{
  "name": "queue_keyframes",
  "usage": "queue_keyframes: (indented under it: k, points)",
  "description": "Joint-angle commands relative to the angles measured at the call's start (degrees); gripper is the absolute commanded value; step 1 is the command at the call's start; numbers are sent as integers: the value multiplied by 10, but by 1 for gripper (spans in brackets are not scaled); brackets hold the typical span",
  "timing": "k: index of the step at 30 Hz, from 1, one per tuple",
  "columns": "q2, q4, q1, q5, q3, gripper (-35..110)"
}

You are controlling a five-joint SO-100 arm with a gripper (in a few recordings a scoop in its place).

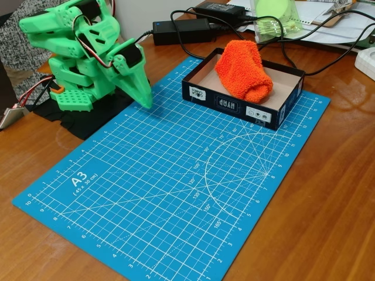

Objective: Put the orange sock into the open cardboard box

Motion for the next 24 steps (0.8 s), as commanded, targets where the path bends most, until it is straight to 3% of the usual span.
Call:
queue_keyframes:
  k: [1, 10, 24]
  points:
    - [9, 0, -5, -2, 4, 0]
    - [9, 0, 2, 4, 4, 4]
    - [10, -2, 11, 10, 8, 0]
